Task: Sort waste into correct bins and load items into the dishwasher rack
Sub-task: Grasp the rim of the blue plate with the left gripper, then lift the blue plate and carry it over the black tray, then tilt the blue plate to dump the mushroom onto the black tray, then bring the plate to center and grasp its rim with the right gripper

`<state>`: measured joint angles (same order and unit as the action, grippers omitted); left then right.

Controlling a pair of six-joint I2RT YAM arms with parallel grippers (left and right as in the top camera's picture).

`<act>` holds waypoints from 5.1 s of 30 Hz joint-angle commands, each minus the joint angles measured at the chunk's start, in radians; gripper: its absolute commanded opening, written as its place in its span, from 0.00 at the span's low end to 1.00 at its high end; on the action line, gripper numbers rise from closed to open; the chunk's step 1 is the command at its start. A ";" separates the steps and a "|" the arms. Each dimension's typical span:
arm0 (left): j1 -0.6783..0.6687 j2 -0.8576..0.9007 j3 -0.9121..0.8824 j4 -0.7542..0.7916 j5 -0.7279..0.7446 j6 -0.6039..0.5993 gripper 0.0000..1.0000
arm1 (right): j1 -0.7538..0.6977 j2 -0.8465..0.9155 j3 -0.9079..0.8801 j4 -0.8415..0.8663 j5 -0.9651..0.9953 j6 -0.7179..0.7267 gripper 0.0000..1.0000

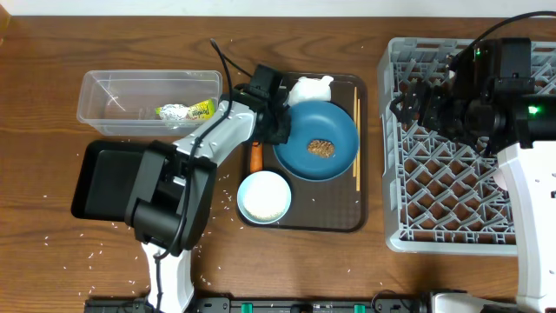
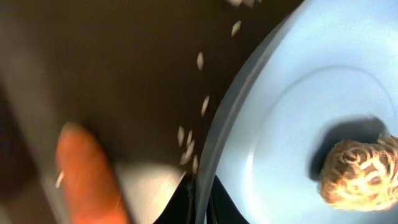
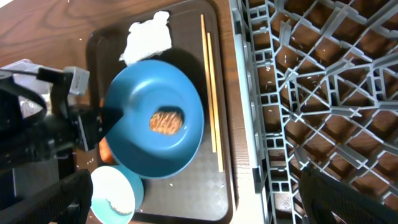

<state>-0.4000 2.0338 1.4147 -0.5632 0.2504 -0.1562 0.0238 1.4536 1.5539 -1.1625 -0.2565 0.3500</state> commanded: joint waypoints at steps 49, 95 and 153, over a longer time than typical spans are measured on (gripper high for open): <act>0.336 -0.270 -0.007 -1.045 -1.315 -0.538 0.06 | 0.009 0.000 -0.004 0.060 0.006 -0.018 0.99; 0.226 -0.271 0.081 -1.128 -1.387 -0.511 0.06 | 0.009 0.000 -0.004 0.032 -0.012 -0.018 0.99; -0.004 -0.664 0.301 -0.524 -0.358 -0.217 0.06 | 0.098 0.000 -0.004 0.318 -0.636 -0.251 0.96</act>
<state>-0.3702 1.3342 1.7168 -1.1027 -0.1978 -0.4057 0.0906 1.4536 1.5524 -0.8577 -0.7639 0.1516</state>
